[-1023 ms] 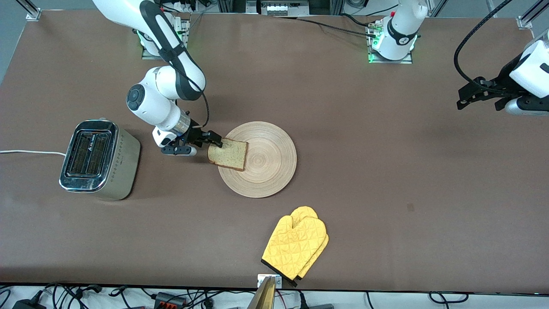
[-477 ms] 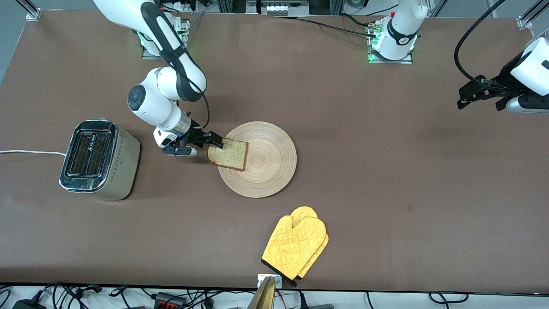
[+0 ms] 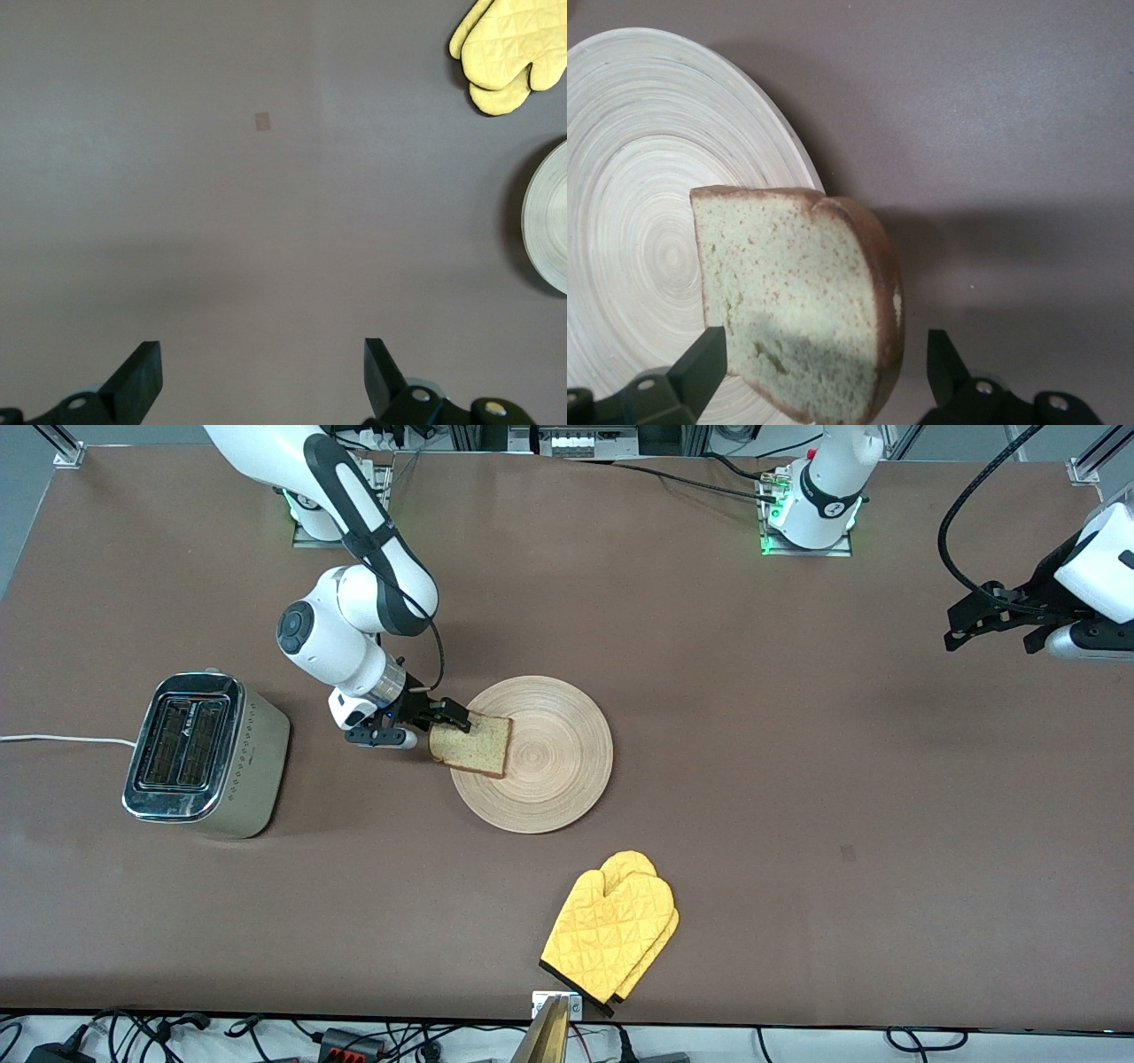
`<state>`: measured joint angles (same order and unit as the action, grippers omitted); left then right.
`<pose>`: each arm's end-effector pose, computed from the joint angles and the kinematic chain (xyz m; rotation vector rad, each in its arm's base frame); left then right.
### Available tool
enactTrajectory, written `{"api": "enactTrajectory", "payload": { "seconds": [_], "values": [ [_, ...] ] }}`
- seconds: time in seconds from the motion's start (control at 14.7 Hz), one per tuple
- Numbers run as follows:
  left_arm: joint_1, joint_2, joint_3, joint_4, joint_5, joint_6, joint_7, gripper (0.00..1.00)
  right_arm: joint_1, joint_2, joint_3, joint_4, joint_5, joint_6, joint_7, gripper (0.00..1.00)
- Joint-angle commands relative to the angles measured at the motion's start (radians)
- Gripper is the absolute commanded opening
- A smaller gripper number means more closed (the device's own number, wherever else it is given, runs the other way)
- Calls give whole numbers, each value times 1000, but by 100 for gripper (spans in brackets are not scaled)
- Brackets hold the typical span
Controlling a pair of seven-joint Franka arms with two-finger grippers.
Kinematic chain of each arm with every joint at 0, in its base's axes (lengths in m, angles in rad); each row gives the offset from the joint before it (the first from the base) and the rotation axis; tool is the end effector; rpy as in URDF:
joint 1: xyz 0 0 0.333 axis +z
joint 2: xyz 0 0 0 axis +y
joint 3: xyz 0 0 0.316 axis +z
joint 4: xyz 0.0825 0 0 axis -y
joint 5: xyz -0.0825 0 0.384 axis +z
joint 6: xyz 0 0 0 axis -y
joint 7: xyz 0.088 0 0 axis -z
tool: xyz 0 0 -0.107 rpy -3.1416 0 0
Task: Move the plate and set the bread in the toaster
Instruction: 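Lower the right gripper onto the bread slice's crust edge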
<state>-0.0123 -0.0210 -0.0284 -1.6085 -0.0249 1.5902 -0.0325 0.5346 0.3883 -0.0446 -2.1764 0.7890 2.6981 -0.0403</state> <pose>0.5489 -0.0251 0.6200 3.1172 -0.0121 0.0028 0.5123 0.2462 0.2182 -2.7497 0.2241 -0.0631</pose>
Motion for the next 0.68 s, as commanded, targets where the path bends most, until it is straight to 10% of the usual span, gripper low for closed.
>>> {"api": "enactTrajectory", "payload": {
  "seconds": [0.0, 0.61],
  "values": [
    [3, 9, -2, 25, -3, -12, 5, 100, 4, 21, -1, 20, 36, 16, -44, 99],
    [3, 9, -2, 25, -3, -13, 5, 100, 5, 21, -1, 56, 36, 11, -46, 44]
  ]
}}
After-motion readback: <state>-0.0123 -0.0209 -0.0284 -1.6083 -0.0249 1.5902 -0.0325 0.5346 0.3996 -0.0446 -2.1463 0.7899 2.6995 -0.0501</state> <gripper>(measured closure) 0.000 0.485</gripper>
